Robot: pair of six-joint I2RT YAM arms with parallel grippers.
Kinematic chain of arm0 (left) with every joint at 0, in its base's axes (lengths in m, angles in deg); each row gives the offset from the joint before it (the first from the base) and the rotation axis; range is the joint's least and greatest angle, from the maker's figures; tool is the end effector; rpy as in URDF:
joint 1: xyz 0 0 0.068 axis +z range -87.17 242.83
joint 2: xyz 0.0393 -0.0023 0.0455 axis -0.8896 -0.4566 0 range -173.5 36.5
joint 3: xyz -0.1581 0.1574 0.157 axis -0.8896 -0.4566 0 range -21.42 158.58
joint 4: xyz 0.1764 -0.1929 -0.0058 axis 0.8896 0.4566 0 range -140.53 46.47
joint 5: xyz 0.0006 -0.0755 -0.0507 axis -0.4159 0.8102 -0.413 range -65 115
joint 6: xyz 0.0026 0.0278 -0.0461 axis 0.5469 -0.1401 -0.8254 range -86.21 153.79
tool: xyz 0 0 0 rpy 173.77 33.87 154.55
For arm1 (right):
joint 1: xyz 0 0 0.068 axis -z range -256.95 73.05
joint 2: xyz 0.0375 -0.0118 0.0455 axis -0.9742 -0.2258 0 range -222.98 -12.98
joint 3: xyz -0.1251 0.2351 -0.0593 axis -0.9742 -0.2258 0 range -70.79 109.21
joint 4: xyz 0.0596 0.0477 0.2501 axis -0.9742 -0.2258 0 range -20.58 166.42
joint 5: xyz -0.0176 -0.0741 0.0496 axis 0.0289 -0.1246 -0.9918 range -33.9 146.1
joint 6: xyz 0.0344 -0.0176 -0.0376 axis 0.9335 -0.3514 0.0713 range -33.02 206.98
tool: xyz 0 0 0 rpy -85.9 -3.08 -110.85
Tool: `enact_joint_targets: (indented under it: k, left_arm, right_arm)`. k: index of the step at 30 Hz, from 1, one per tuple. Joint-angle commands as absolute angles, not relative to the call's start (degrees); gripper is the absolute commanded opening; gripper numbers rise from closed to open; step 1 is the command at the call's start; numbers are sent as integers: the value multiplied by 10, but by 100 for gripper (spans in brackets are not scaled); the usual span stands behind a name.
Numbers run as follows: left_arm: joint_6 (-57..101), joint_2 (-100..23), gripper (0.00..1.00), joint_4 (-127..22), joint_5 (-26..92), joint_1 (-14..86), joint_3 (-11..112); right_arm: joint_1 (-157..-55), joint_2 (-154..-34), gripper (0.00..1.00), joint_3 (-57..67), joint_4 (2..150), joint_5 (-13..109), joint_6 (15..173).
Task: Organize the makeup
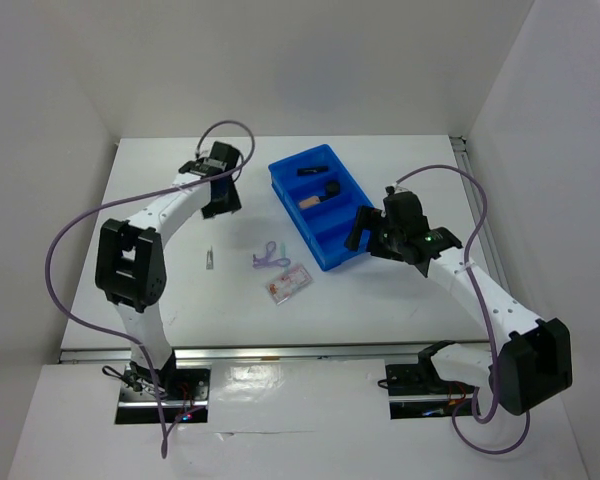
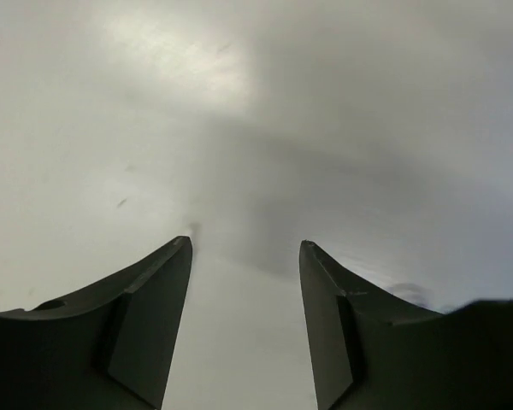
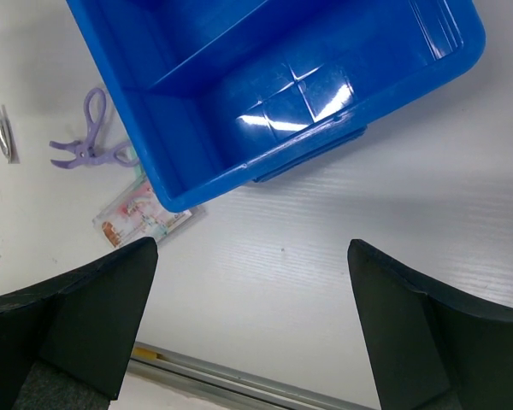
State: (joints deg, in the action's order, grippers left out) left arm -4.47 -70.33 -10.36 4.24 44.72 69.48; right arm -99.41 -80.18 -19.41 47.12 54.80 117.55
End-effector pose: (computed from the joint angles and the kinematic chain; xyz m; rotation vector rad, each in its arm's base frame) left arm 0.3920 -0.1149 0.2676 -0.5647 2.3940 0.0428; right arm 0.2280 0.0951 0.2701 0.1592 2.4042 0.4686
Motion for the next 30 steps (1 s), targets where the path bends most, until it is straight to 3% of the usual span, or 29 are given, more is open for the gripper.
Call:
enact_joint_targets:
  k: [1,2,10,16,21,28,30]
  left_arm:
    - [-108,-683,68,-69,50,482,628]
    - [-108,-677,72,-69,50,489,616]
    - [-130,-654,73,-144,125,521,483]
    - [-135,-667,63,-149,126,526,463]
    - [-116,-667,50,-170,126,539,451]
    - [-90,-657,12,-202,169,545,451]
    - [-64,-646,7,-202,169,521,479]
  right_arm:
    - [-991,-779,100,-174,478,545,1168]
    - [-991,-779,100,-174,478,545,1168]
    - [-991,-781,100,-174,483,532,1168]
    - [-991,-786,100,-162,483,527,1168]
    - [-991,-792,100,-162,483,532,1168]
    - [-991,-786,100,-162,478,538,1168]
    - [-991,-786,100,-162,478,538,1168]
